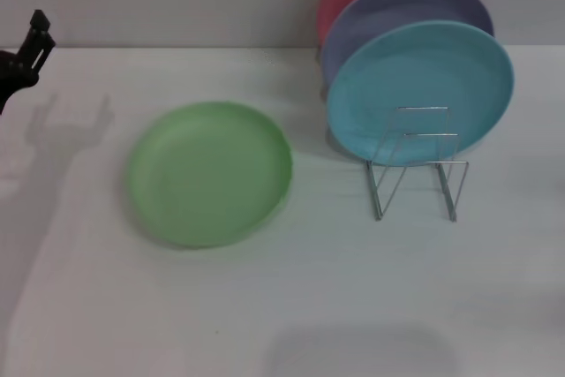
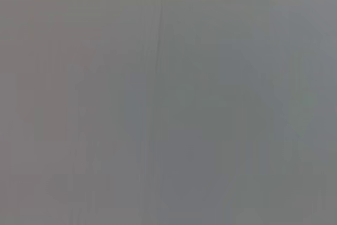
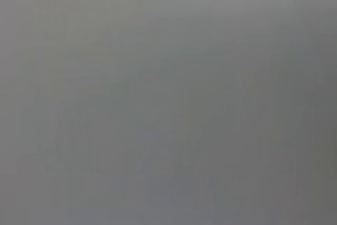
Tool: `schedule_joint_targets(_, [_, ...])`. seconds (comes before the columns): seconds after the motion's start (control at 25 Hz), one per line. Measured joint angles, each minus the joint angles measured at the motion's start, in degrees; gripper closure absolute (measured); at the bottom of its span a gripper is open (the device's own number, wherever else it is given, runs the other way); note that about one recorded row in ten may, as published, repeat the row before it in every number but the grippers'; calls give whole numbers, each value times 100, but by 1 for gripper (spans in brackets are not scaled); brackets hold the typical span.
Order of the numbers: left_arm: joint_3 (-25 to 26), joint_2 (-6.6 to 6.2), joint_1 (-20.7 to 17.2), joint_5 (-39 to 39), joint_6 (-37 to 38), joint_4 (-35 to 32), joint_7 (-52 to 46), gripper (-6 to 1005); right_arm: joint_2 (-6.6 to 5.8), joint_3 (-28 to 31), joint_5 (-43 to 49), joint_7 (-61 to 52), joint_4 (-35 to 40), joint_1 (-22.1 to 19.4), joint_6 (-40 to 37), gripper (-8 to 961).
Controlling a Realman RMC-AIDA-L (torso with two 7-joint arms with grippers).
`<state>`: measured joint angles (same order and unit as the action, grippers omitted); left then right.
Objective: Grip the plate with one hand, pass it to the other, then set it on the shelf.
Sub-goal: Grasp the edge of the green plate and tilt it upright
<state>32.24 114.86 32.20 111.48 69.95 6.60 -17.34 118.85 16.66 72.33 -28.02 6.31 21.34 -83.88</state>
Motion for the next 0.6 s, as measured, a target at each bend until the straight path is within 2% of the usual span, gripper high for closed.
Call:
schedule_joint_targets(0.04, [-13,-57,68,6,-217,5,-131,179,0,3,0,3,8,6,23,193])
schedule_joint_targets(0.08, [-38,-178,231,73,-709,8,-422,179,0,4,0,7,16,14,41,193])
schedule_joint_targets(0.12, [-38,-178,231,73,-709,8,-422,179,0,4,0,7,16,14,41,193])
schedule_joint_targets(0.24, [-46,-337,501,305,-1493,-22,-748,180,-1,20,0,76,27,17,76,193])
schedule_joint_targets(0.28, [-45,-430,672,484,-1985,-45,-956,180,-2,67,0,183,18,32,120,193])
schedule_joint_targets(0.32, [-45,-430,672,484,-1985,-45,-956,181,-2,67,0,183,18,32,120,193])
schedule_joint_targets(0.6, [-54,-725,969,1158,-2750,-30,-1966,183,2,138,0,426,-41,51,233,193])
